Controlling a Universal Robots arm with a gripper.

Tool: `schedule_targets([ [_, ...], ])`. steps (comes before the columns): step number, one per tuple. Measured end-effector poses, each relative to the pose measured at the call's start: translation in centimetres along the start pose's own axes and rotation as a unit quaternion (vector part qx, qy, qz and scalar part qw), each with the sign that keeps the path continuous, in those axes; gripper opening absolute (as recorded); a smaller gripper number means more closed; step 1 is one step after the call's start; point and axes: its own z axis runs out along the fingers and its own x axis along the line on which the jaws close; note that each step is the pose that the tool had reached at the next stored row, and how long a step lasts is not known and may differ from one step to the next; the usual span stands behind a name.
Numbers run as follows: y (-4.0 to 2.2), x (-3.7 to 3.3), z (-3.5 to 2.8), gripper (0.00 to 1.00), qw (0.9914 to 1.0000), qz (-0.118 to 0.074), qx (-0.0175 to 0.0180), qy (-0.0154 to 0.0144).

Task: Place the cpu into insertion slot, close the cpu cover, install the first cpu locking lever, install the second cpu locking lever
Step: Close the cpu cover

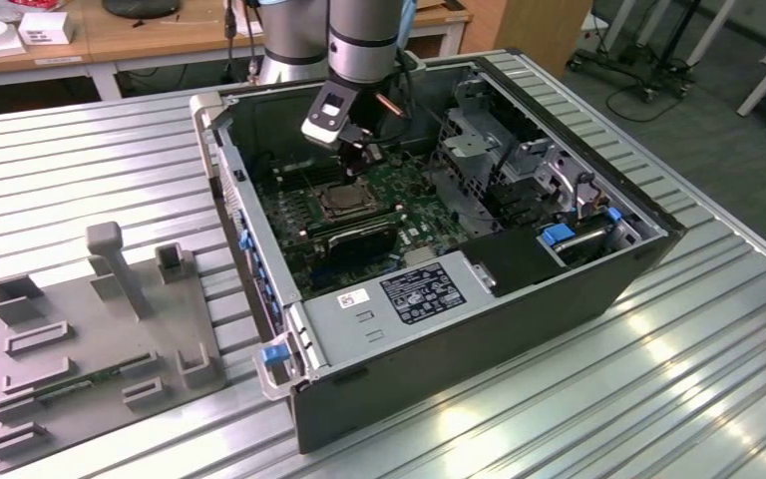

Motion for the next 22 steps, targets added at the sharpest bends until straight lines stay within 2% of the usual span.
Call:
schedule_targets([
  [4,-0.01,0.0,0.0,0.11,0.99991,-0.013,0.0003,0.0],
  [22,-0.01,0.0,0.0,0.11,0.99973,-0.023,0.0005,0.0],
])
